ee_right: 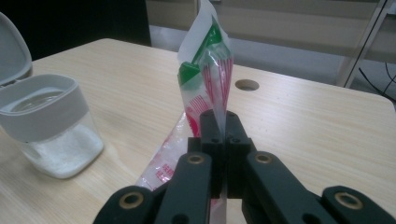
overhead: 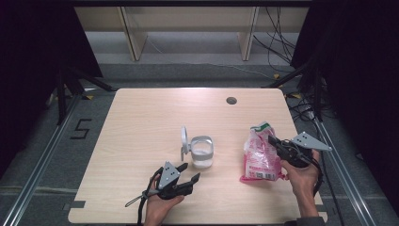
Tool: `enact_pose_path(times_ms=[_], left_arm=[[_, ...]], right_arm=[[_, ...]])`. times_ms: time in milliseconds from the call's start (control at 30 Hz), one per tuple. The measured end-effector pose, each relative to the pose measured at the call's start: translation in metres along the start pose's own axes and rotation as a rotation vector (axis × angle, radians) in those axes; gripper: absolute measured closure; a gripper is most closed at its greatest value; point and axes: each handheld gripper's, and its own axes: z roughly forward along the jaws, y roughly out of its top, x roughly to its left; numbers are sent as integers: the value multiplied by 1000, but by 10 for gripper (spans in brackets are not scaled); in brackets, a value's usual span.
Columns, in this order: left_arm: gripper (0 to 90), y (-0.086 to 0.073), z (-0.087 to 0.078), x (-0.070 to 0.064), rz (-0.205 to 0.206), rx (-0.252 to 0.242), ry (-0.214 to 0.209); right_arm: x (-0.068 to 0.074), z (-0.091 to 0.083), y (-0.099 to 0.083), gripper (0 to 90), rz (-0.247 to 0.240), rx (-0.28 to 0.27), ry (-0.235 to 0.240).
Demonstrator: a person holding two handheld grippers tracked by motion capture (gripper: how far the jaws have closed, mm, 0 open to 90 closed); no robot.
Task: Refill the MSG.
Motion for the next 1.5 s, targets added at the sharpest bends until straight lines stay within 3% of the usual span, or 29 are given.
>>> enact_pose_path(times_ms=[100,167,267,300,333,367,433,467,500,567,600,667,767,800,833,867,900,1000,1033,1100,1133,1167,1267,1367,1400,1467,1500], left_arm=[[404,0,0,-1,-27,0,5],[404,0,0,0,-1,3,2],[404,0,-1,0,0,3,4],[403,0,0,0,0,2,0],[402,0,0,0,-6,3,0],[402,0,0,0,-27,2,0],[401,0,-1,-1,-29,3,10],[401,0,-1,1,-2,4,4],[400,0,-1,1,-3,7,5],[398,0,-1,2,-5,0,0],[398,0,-2,0,-19,5,8],[397,-1,-1,0,-29,2,5],[397,-1,-2,2,-1,7,4],[397,-1,-2,2,0,11,9],[397,-1,-2,1,-21,11,10],[396,-2,-2,1,-30,9,12],[397,-2,-2,1,-28,10,12],[397,-2,-3,1,-32,9,13],[397,-2,-3,1,-30,8,14],[397,-1,-3,3,-2,10,13],[397,-2,-3,2,-23,11,15],[398,-2,-3,4,-5,7,9],[398,-2,-3,2,-29,10,11],[397,-2,-3,2,-30,10,9],[397,-2,-3,2,-32,11,13],[397,-2,-3,2,-31,11,11],[397,-2,-3,2,-30,13,12]], right_arm=[[2,-1,-2,900,32,8,-26],[-1,1,-3,900,6,14,-33],[-3,1,-4,900,-8,20,-43],[-5,1,-4,900,-35,17,-39],[-4,1,-4,900,-15,27,-44],[-6,2,-5,900,-39,19,-54],[-5,2,-5,900,-12,34,-53],[-6,3,-6,900,-27,26,-64],[-7,2,-6,900,-15,42,-47],[-11,3,-8,900,-26,39,-66],[-9,3,-9,900,9,50,-68],[-14,4,-11,900,-41,42,-80],[-13,3,-13,900,6,67,-84],[-16,3,-13,900,-14,65,-82],[-16,4,-14,900,-13,64,-89],[-14,4,-14,900,24,76,-88],[-17,5,-15,899,4,75,-81],[-16,5,-18,897,46,102,-90],[-19,5,-19,897,13,107,-97],[-20,6,-20,897,28,108,-91],[-21,6,-21,896,21,112,-94],[-19,6,-21,896,57,116,-99],[-20,6,-23,895,64,126,-102],[-24,6,-24,893,33,124,-110],[-25,6,-25,892,42,130,-98],[-24,6,-26,889,60,143,-118],[-26,7,-26,887,43,136,-102]])
